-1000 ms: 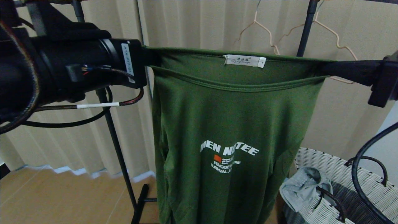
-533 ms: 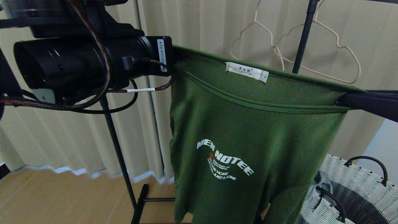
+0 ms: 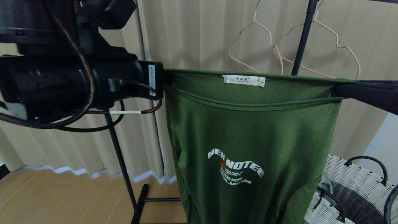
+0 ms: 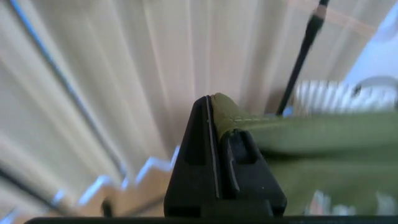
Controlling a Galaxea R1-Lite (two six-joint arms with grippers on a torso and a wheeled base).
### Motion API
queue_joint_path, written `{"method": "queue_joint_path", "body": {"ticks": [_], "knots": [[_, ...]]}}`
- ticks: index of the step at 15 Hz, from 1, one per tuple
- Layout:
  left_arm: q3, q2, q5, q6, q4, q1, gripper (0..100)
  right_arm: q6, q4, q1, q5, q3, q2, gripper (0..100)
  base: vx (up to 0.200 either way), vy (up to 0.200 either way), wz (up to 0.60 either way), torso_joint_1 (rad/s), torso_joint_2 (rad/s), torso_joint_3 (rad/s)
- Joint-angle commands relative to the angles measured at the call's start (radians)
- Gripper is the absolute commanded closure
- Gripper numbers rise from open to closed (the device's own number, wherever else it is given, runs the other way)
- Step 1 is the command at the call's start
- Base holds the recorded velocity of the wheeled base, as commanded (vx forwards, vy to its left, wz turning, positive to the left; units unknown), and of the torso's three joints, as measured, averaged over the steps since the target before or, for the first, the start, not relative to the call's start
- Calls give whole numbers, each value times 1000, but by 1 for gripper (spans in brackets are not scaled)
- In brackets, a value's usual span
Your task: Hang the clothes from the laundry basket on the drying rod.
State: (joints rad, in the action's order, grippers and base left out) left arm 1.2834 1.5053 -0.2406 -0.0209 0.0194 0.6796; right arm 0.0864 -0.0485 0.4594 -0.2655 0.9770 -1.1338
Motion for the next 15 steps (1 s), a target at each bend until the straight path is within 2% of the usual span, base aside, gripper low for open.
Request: {"method": "queue_joint_path", "body": {"ticks": [1,3,5,8,11,15], "knots": [[-39,-120,7,1,-82,-2,100,3,-70,-22,29,29,-90,100,0,0,0,0,0,0],[-70,-174,55,2,-116,0,100,-2,-139,-24,46,55,-147,100,0,0,0,0,0,0],[-105,-240,152,7,-144,0,100,-5,-183,-24,45,88,-196,100,0,0,0,0,0,0],[-151,-309,221,19,-176,5,100,-19,-251,-22,42,146,-254,100,0,0,0,0,0,0],[-240,-376,302,93,-173,8,100,-36,-267,-22,42,186,-293,100,0,0,0,0,0,0],[-243,-378,308,102,-165,6,100,-36,-266,-22,43,186,-287,100,0,0,0,0,0,0]]}}
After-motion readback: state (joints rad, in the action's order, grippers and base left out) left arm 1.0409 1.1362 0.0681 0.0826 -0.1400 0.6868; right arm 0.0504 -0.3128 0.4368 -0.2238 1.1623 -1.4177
